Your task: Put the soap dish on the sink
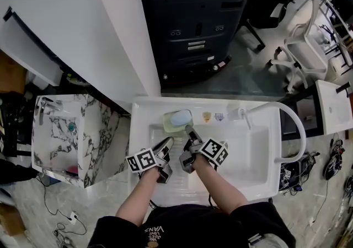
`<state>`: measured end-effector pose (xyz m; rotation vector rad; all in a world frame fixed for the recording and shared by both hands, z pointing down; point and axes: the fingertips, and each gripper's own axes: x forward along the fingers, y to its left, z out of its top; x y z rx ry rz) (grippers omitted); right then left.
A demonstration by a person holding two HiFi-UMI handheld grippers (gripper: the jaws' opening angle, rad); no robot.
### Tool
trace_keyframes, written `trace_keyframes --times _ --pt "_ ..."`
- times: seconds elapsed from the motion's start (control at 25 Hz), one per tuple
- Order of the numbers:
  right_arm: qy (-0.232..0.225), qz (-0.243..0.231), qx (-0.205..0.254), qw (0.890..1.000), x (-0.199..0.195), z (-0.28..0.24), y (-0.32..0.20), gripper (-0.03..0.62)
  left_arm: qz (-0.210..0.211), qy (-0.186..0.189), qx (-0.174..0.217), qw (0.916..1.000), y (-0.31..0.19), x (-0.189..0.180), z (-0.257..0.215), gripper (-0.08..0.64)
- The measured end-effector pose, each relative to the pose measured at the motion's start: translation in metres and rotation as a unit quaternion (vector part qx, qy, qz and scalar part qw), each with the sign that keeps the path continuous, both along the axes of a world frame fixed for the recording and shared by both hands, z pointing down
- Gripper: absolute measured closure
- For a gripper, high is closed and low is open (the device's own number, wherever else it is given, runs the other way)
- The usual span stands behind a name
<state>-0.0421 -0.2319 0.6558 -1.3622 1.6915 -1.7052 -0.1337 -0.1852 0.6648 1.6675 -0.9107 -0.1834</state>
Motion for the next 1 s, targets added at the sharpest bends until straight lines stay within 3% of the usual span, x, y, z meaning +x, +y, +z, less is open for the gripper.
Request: trace_keyframes --times 0.24,1.0 --pt "0.000 -0.012 0.008 1.000 -0.003 -0.001 -0.001 0.503 -0.014 -0.017 0.005 0.9998 -0.013 0.000 0.007 0.483" --pt "0.041 -0.032 0.015 0.999 0.013 -0.006 0.009 0.503 -0.043 -0.003 0.010 0.9990 -0.037 0.002 0.001 0.506"
